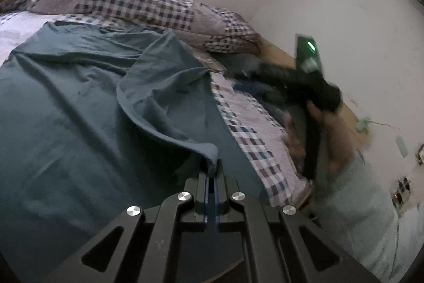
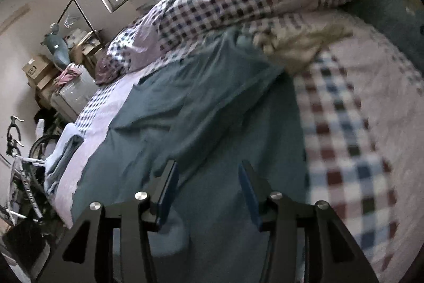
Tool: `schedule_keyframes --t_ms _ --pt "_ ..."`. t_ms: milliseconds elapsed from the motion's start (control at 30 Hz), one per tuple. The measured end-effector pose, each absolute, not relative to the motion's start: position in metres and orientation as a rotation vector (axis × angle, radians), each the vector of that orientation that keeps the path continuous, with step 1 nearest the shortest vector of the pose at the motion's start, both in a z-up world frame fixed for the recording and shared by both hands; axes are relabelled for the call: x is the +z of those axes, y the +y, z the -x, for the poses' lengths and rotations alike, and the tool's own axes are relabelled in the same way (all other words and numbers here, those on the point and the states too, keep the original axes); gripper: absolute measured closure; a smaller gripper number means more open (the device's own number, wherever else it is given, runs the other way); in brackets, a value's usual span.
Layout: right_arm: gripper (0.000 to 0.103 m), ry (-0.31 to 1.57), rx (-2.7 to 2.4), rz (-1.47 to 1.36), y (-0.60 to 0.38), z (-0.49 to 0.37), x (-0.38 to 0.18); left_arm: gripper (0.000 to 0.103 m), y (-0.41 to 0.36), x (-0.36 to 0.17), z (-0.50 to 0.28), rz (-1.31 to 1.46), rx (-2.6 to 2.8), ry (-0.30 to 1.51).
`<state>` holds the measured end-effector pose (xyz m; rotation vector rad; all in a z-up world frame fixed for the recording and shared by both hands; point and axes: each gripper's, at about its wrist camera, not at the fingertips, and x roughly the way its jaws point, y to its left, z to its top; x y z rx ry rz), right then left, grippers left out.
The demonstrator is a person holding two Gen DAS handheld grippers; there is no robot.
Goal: Fold clothes
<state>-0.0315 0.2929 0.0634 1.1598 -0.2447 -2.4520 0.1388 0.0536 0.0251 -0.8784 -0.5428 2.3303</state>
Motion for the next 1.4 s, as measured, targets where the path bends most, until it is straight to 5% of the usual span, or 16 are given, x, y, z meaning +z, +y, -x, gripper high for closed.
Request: schedule_keyframes --t_ms 367,933,967,1000,1267,1400 --pt "0.053 -0.042 -2.564 -1.167 0.269 0.205 0.134 0.102 0.026 0.045 -0.131 0.759 2.231 -0.633" --pt "0.055 0.350 -2.563 -1.485 0.196 0.392 0.039 0.102 -0.025 0.049 -0.097 0.710 2.211 -0.823" --pt "0.069 0.348 -2.545 -1.501 0.196 0.397 0.034 0.102 -0.028 0.050 -0.095 0.717 2.215 -0.827" --pt "0.100 0.344 -2.542 -1.500 0.197 0.399 0.033 0.102 -0.031 0.052 -0.094 0.721 2.226 -0.826" --pt "0.097 0.407 -2.831 -1.502 0.271 0.419 0.057 0.102 -0.071 0.083 -0.092 0.706 2.405 -0.687" --pt "0.094 0.234 -2.782 -1.561 0.295 0.419 0.060 0.102 -0.079 0.080 -0.089 0.714 2.438 -0.685"
